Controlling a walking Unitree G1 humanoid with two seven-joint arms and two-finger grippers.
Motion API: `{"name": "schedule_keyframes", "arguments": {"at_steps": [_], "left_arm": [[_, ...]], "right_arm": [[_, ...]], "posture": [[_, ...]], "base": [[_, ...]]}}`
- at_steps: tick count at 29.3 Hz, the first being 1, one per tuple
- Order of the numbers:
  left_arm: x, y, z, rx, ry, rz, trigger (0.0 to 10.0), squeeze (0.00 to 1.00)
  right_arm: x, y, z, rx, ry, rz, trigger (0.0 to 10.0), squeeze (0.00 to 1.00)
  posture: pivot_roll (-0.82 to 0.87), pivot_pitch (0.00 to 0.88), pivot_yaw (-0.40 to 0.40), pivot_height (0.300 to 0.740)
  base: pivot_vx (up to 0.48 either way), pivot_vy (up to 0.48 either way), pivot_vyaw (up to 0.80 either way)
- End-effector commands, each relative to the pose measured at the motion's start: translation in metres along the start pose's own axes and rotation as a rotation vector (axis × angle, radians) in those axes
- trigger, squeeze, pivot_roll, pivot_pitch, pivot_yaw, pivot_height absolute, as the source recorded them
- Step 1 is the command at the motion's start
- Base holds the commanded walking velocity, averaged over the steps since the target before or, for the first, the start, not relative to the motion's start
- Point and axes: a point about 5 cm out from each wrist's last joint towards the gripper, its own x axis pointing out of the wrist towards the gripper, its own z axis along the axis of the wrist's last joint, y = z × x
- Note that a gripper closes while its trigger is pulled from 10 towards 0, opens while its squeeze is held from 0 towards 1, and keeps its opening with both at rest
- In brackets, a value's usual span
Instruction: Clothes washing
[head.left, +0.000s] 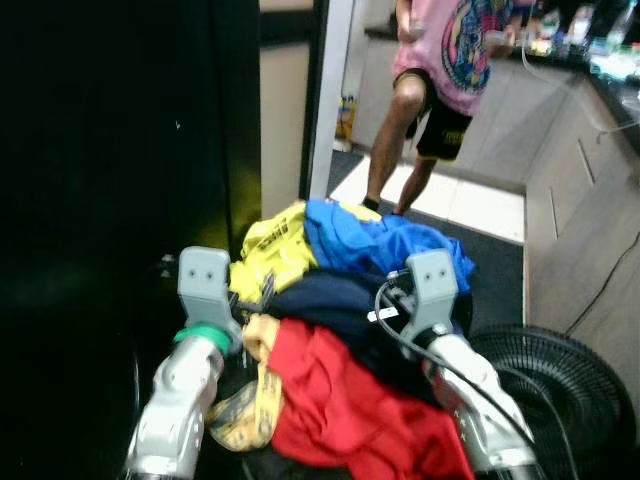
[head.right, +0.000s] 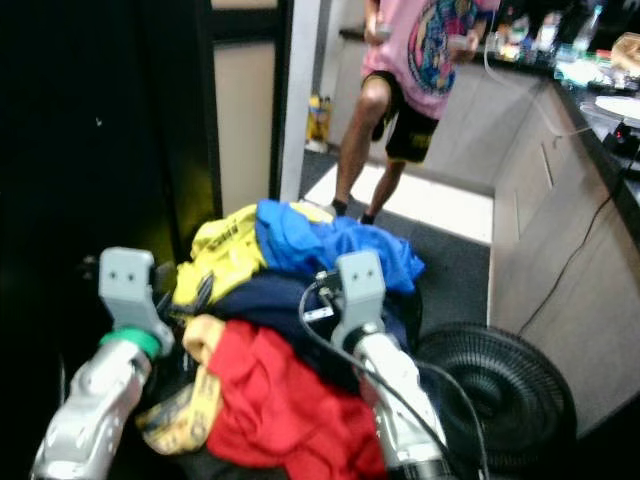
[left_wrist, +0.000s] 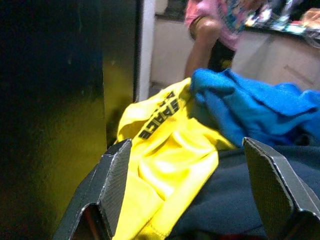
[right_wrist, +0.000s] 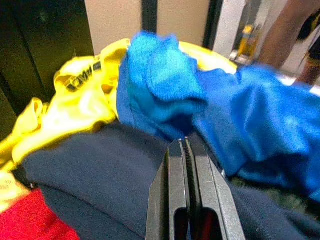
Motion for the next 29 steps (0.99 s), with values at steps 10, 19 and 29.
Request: {"name": "schedule_keyframes", "arguments": {"at_steps": [10,19,29], "left_arm": [[0.006,0.012,0.016,0.169,-0.059,-0.110,10.0,0.00],[0.006,0.034,0.018,0.108,-0.020,-0.100,10.0,0.00],[0.005,0.023,0.003,0.172,0.037,-0.110,10.0,0.00]], "right_arm": [[0.005,0.005,0.002,0.074,-0.093,-0.065,10.0,0.00],[0.002,0.012,-0.007,0.084,-0.093,-0.104,10.0,0.00],[-0.004,0.002,-0.033,0.058,0.017,-0.100,10.0,0.00]], "posture": [[0.04,0.000,0.113,0.740],[0.03,0.000,0.198,0.740],[0.03,0.000,0.077,0.740]], "base": [[0.000,0.000,0.00],[0.000,0.000,0.00],[0.000,0.000,0.00]]}}
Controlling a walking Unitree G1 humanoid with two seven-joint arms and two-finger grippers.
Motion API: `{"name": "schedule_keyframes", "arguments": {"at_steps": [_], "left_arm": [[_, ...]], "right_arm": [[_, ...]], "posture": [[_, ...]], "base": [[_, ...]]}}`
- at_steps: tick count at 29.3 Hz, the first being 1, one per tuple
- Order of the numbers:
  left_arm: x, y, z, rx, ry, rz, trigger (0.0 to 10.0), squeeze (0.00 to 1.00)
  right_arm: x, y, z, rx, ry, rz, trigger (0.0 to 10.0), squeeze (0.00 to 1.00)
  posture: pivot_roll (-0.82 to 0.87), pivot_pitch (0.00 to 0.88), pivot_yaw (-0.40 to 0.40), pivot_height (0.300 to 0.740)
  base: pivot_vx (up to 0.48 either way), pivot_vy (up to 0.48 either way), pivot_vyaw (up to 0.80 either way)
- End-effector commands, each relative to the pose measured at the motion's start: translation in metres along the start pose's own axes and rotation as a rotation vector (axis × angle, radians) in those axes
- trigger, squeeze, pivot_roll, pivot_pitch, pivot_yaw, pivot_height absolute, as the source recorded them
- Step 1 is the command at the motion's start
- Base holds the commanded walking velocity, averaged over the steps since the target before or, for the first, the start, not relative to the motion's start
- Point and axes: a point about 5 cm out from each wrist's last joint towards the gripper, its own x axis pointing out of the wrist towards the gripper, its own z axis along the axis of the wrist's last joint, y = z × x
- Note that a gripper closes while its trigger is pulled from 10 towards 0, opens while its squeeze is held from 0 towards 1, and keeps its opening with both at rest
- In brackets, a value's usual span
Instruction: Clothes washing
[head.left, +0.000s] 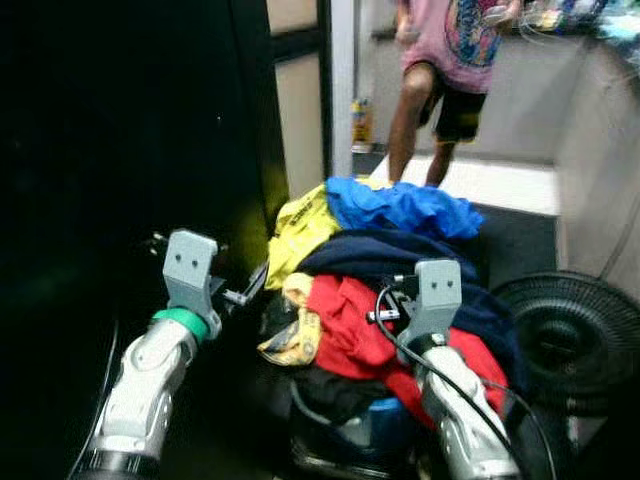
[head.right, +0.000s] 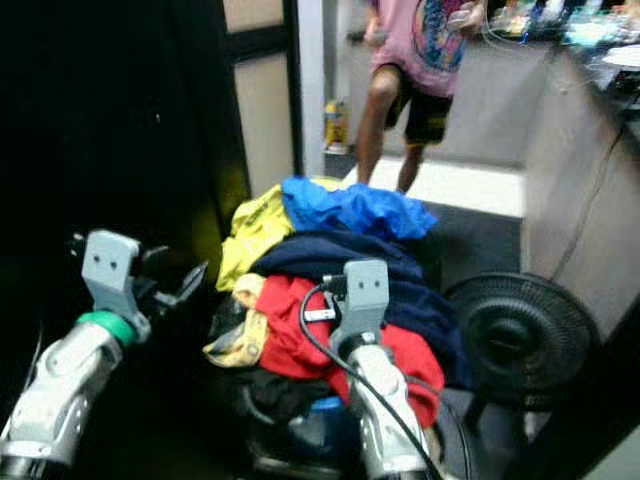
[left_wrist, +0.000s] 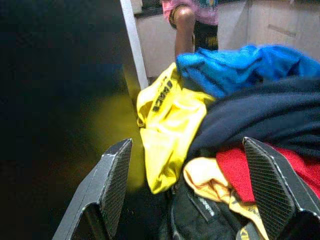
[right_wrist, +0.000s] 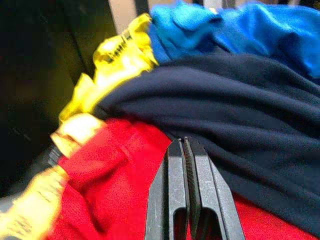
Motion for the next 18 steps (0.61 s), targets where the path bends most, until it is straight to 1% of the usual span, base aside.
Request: {"name": "schedule_keyframes", "arguments": {"at_steps": [1,3,5,6,8,10,11,13,15,18], "left_arm": [[-0.003,-0.002,-0.010,0.014,0.044,-0.002,10.0,0.00],[-0.003,-0.003,-0.010,0.014,0.046,-0.004,10.0,0.00],[-0.004,-0.004,-0.010,0.001,0.040,-0.001,10.0,0.00],[-0.004,-0.004,-0.010,0.001,0.040,-0.001,10.0,0.00],[-0.006,-0.002,-0.011,-0.070,0.037,0.052,10.0,0.00],[-0.006,-0.001,-0.014,-0.135,0.042,0.108,10.0,0.00],[-0.006,-0.003,-0.016,-0.151,0.053,0.124,10.0,0.00],[-0.006,-0.003,-0.016,-0.151,0.053,0.124,10.0,0.00],[-0.006,-0.011,-0.020,-0.154,0.076,0.128,10.0,0.00],[-0.006,-0.018,-0.022,-0.153,0.081,0.112,10.0,0.00]], "right_arm": [[-0.002,0.002,-0.008,0.005,0.026,0.014,10.0,0.00],[-0.002,0.002,-0.008,0.005,0.026,0.015,10.0,0.00],[-0.002,0.001,-0.010,0.038,0.036,0.014,10.0,0.00],[-0.002,0.001,-0.010,0.038,0.036,0.014,10.0,0.00],[-0.001,-0.001,-0.015,0.067,0.055,0.001,10.0,0.00],[-0.001,-0.003,-0.017,0.072,0.062,-0.004,10.0,0.00],[-0.002,-0.003,-0.017,0.071,0.062,-0.002,10.0,0.00],[-0.002,-0.003,-0.017,0.071,0.062,-0.002,10.0,0.00],[0.000,-0.004,-0.015,0.072,0.055,0.005,10.0,0.00],[0.003,-0.004,-0.010,0.071,0.042,0.012,10.0,0.00]], "posture": [[0.03,0.000,0.077,0.740],[0.03,0.000,0.077,0.740],[0.03,0.000,0.040,0.740],[0.03,0.000,0.040,0.740],[0.03,0.000,0.022,0.740],[0.02,0.000,0.011,0.740],[0.02,0.000,0.009,0.740],[0.02,0.000,0.009,0.740],[0.02,0.000,0.004,0.740],[0.01,0.000,0.003,0.740]], "base": [[0.000,0.000,0.00],[0.000,0.000,0.00],[0.000,0.000,0.00],[0.000,0.000,0.00],[0.000,0.000,0.00],[0.000,0.000,0.00],[0.000,0.000,0.00],[0.000,0.000,0.00],[0.000,0.000,0.00],[0.000,0.000,0.00]]}}
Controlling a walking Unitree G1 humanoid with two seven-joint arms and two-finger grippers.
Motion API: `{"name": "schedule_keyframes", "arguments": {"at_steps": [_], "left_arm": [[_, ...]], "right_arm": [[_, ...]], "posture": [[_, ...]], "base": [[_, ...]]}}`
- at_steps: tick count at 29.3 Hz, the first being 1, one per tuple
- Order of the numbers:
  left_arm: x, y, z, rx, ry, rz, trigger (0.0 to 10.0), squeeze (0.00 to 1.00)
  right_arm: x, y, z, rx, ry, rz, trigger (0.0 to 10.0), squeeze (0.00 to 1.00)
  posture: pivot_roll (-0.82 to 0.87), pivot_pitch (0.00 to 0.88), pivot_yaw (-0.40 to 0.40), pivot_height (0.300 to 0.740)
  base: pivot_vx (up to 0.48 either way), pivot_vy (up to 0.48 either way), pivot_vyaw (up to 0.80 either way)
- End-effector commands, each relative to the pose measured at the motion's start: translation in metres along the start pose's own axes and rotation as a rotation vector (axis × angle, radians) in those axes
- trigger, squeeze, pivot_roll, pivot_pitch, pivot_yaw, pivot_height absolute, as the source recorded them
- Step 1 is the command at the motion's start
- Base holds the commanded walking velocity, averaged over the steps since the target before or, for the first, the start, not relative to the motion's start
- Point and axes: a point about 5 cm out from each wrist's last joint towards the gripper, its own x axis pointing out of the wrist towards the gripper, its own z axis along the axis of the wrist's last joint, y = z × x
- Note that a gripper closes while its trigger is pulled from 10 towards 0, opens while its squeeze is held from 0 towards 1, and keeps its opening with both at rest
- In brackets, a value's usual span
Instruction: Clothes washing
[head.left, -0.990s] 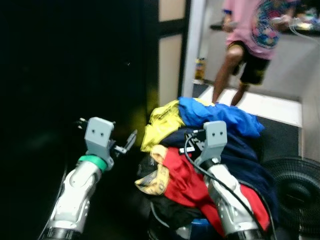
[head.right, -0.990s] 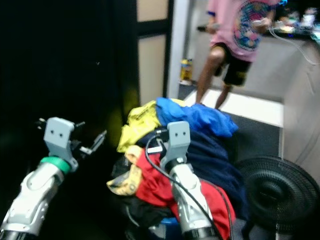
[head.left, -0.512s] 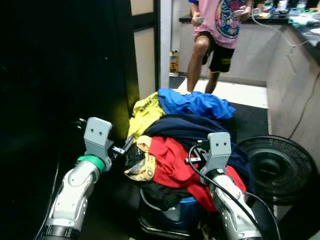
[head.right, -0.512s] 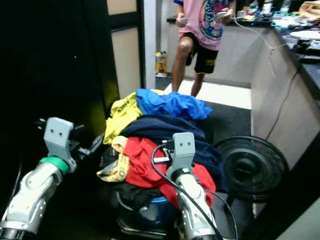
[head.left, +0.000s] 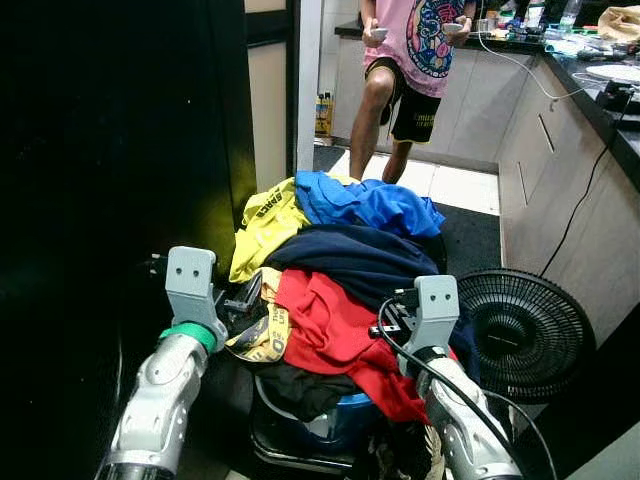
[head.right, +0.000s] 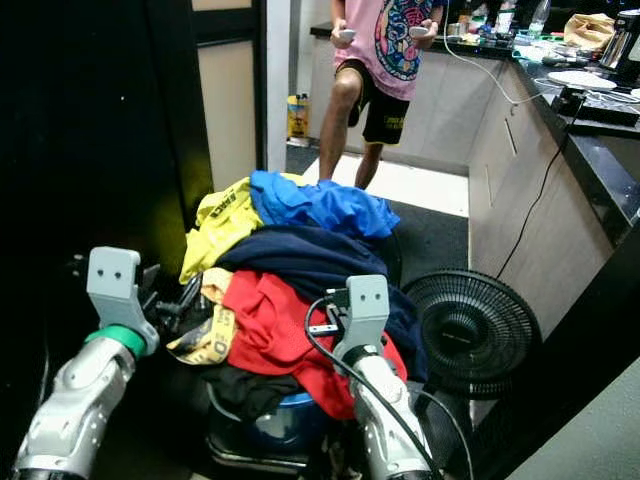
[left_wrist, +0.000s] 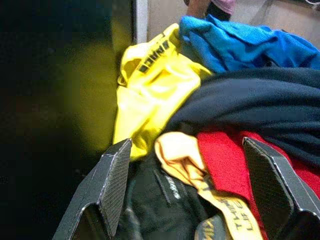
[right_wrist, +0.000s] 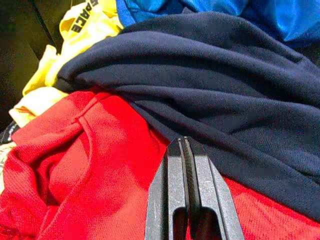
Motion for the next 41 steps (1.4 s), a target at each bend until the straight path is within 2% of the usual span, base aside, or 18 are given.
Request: {"name": "schedule_keyframes", "arguments": {"at_steps": [1,9,24,25,26,27,37,41], "left_arm": [[-0.002,-0.002,-0.004,0.012,0.016,-0.005,10.0,0.00],[0.002,0.003,0.006,-0.019,-0.039,0.019,10.0,0.00],[0.002,0.004,0.005,0.007,-0.038,0.006,10.0,0.00],[0.002,0.004,0.005,0.009,-0.037,0.007,10.0,0.00],[0.002,0.004,0.005,0.009,-0.037,0.007,10.0,0.00],[0.003,0.003,0.005,0.011,-0.039,0.009,10.0,0.00],[0.000,0.001,0.002,0.016,-0.035,0.010,10.0,0.00],[-0.001,0.000,0.000,0.019,-0.031,0.007,10.0,0.00]], "right_arm": [[0.002,0.001,0.001,0.007,0.000,0.005,10.0,0.00],[0.003,-0.001,0.004,-0.020,-0.004,0.012,10.0,0.00],[0.009,0.003,0.011,-0.042,-0.022,0.060,10.0,0.00],[0.010,0.007,0.014,-0.037,-0.032,0.090,10.0,0.33],[0.010,0.007,0.014,-0.037,-0.032,0.090,10.0,0.33],[0.012,0.011,0.016,-0.023,-0.039,0.127,10.0,1.00],[0.016,0.024,0.015,0.001,-0.028,0.195,10.0,1.00],[0.020,0.021,0.011,-0.026,0.019,0.168,10.0,1.00]], "posture": [[0.01,0.000,0.003,0.740],[0.00,0.000,0.000,0.740],[-0.01,0.000,-0.009,0.740],[-0.01,0.000,-0.013,0.740],[-0.01,0.000,-0.013,0.740],[-0.01,0.000,-0.017,0.740],[0.00,0.000,-0.036,0.740],[-0.01,0.000,-0.036,0.740]], "base": [[0.000,0.000,0.00],[0.000,0.000,0.00],[0.000,0.000,0.00],[0.000,0.000,0.00],[0.000,0.000,0.00],[0.000,0.000,0.00],[0.000,0.000,0.00],[0.000,0.000,0.00]]}}
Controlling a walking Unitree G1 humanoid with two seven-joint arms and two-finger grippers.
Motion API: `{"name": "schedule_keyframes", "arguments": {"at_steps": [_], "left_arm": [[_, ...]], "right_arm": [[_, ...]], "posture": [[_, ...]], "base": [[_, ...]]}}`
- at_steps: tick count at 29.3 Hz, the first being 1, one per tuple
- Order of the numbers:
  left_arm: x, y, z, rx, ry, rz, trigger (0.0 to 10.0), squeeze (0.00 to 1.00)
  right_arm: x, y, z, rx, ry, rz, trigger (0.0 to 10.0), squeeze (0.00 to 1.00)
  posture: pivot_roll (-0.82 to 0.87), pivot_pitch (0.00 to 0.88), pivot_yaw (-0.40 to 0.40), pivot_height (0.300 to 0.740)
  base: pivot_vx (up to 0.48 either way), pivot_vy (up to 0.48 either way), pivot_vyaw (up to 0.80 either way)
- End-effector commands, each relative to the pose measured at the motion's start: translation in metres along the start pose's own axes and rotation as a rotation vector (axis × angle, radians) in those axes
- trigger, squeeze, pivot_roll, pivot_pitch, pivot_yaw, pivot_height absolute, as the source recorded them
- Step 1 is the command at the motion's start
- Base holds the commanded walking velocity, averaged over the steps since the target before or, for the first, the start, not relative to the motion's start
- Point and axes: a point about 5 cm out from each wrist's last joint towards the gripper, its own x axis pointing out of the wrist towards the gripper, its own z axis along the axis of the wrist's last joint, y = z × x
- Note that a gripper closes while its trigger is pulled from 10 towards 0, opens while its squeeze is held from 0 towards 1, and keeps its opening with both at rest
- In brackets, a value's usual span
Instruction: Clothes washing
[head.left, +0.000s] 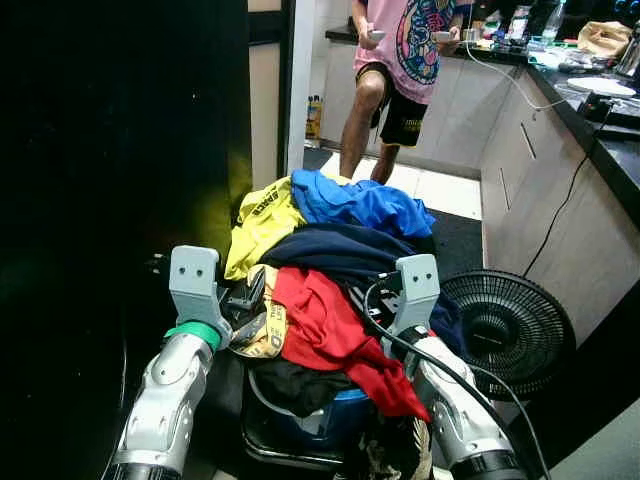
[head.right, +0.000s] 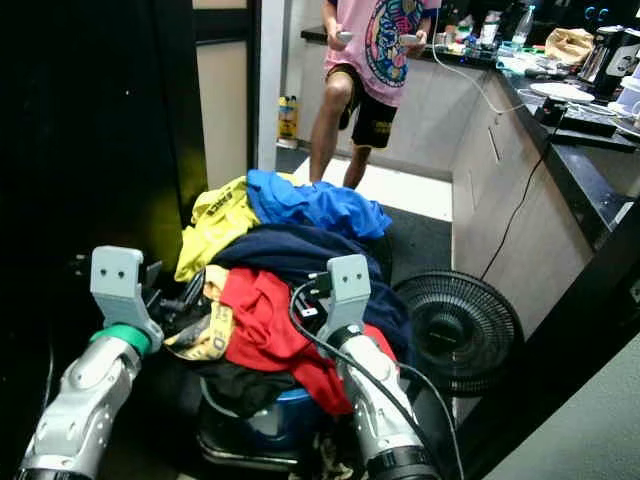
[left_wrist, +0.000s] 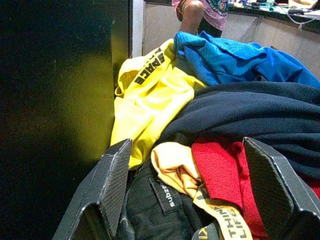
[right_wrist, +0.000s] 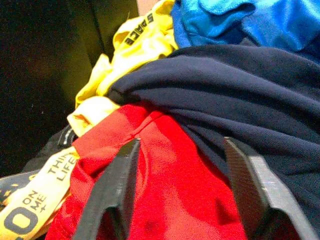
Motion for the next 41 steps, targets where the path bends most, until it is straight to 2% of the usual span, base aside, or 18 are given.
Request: {"name": "schedule_keyframes", "arguments": {"at_steps": [1,5,9,13,16,18,21,24,25,26,28,30,31,33,37,38,40,41], "left_arm": [[-0.002,-0.002,-0.005,0.007,0.016,-0.007,10.0,0.00],[-0.003,-0.004,-0.008,0.011,0.023,-0.018,10.0,0.00],[-0.002,-0.005,-0.007,0.012,0.023,-0.022,10.0,0.00],[-0.002,-0.004,-0.006,0.012,0.022,-0.022,10.0,0.00],[-0.001,-0.004,-0.005,0.005,0.022,-0.022,10.0,0.00],[-0.001,-0.003,-0.005,0.005,0.022,-0.022,10.0,0.00],[0.000,-0.004,-0.003,-0.001,0.025,-0.029,10.0,0.00],[-0.001,-0.004,-0.003,0.001,0.028,-0.034,10.0,0.00],[-0.002,-0.004,-0.003,0.004,0.031,-0.037,10.0,0.00],[-0.003,-0.004,-0.002,0.005,0.033,-0.038,10.0,0.00],[-0.003,-0.004,-0.002,0.005,0.033,-0.038,10.0,0.00],[-0.006,-0.002,-0.001,-0.001,0.038,-0.036,10.0,0.00],[-0.006,-0.002,-0.001,-0.001,0.038,-0.036,10.0,0.00],[-0.009,0.001,0.001,-0.024,0.043,-0.031,10.0,0.00],[-0.010,0.002,0.002,-0.029,0.043,-0.030,10.0,0.00],[-0.010,0.002,0.002,-0.037,0.042,-0.028,10.0,0.00],[-0.010,0.002,0.002,-0.037,0.042,-0.028,10.0,0.00],[-0.009,0.002,0.003,-0.044,0.040,-0.026,10.0,0.00]], "right_arm": [[0.002,-0.001,-0.003,-0.004,0.031,-0.010,10.0,1.00],[0.007,-0.013,-0.007,-0.015,0.098,-0.050,10.0,1.00],[0.014,-0.007,-0.003,0.100,0.142,0.006,10.0,1.00],[0.021,-0.003,0.005,0.098,0.125,0.039,10.0,1.00],[0.039,-0.005,0.025,0.071,0.084,0.043,10.0,1.00],[0.043,-0.005,0.029,0.071,0.077,0.038,10.0,1.00],[0.056,-0.006,0.041,0.112,0.081,0.004,10.0,1.00],[0.059,-0.007,0.043,0.145,0.089,-0.024,10.0,1.00],[0.060,-0.009,0.044,0.161,0.092,-0.051,10.0,0.67],[0.060,-0.012,0.044,0.177,0.095,-0.082,10.0,0.00],[0.060,-0.012,0.044,0.177,0.095,-0.082,10.0,0.00],[0.060,-0.019,0.044,0.213,0.098,-0.161,10.0,0.00],[0.060,-0.019,0.044,0.213,0.098,-0.161,10.0,0.00],[0.060,-0.033,0.050,0.288,0.080,-0.279,10.0,0.00],[0.059,-0.037,0.051,0.304,0.073,-0.305,10.0,0.00],[0.057,-0.046,0.055,0.312,0.062,-0.336,10.0,0.00],[0.057,-0.046,0.055,0.312,0.062,-0.336,10.0,0.00],[0.054,-0.054,0.057,0.308,0.051,-0.357,10.0,0.00]], "posture": [[-0.01,0.000,-0.036,0.740],[-0.01,0.000,-0.036,0.740],[-0.01,0.000,-0.036,0.740],[-0.01,0.000,-0.039,0.740],[0.00,0.000,-0.038,0.740],[0.00,0.000,-0.038,0.740],[0.01,0.048,-0.049,0.740],[0.02,0.081,-0.056,0.740],[0.02,0.087,-0.057,0.740],[0.02,0.107,-0.060,0.740],[0.02,0.107,-0.060,0.740],[0.03,0.136,-0.061,0.740],[0.03,0.136,-0.061,0.740],[0.03,0.170,-0.059,0.740],[0.03,0.171,-0.059,0.740],[0.03,0.169,-0.059,0.740],[0.03,0.169,-0.059,0.740],[0.03,0.169,-0.059,0.740]], "base": [[0.000,0.000,0.00],[0.000,0.000,0.00],[0.000,0.000,0.00],[0.000,0.000,0.00],[0.000,0.000,0.00],[0.000,0.000,0.00],[0.000,0.000,0.00],[0.000,0.000,0.00],[0.000,0.000,0.00],[0.000,0.000,0.00],[0.000,0.000,0.00],[0.000,0.000,0.00],[0.000,0.000,0.00],[0.000,0.000,0.00],[0.000,0.000,0.00],[0.000,0.000,0.00],[0.000,0.000,0.00],[0.000,0.000,0.00]]}}
